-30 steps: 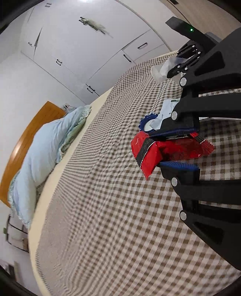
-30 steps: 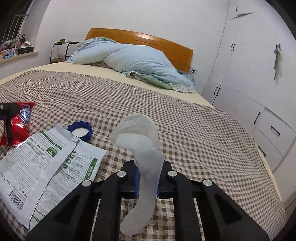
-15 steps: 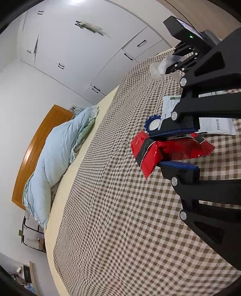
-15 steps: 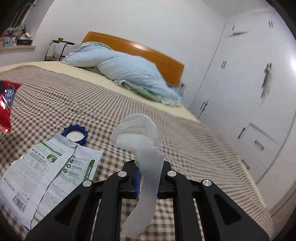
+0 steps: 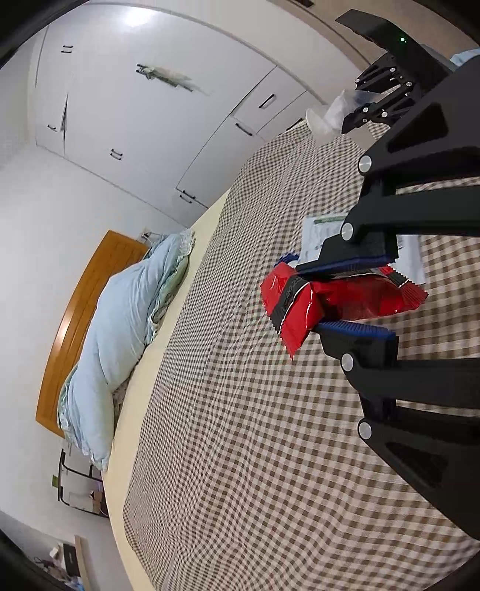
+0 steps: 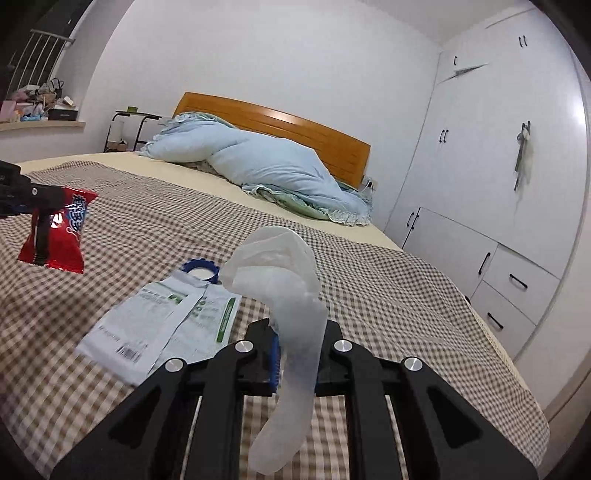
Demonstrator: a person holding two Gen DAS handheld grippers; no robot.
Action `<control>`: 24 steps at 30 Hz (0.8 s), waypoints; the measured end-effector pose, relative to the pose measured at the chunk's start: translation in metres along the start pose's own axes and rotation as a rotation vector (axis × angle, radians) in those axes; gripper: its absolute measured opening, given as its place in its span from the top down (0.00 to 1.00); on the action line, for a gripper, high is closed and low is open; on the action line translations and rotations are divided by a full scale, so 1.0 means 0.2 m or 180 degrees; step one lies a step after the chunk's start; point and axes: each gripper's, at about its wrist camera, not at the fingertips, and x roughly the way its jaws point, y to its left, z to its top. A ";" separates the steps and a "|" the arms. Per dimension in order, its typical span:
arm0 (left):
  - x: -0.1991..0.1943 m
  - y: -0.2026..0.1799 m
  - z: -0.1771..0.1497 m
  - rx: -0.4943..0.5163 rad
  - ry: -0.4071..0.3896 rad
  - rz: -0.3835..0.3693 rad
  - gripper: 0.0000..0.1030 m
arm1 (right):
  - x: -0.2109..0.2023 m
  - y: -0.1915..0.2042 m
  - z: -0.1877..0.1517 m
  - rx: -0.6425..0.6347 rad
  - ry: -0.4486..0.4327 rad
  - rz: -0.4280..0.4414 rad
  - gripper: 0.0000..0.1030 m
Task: Collect trash
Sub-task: 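Lift the red wrapper and clear bag with both grippers toward the floor bag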
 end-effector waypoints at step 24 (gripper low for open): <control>-0.54 -0.27 -0.26 0.0215 0.0080 -0.0189 0.80 | -0.56 -0.01 -0.21 0.0521 0.0063 0.0363 0.89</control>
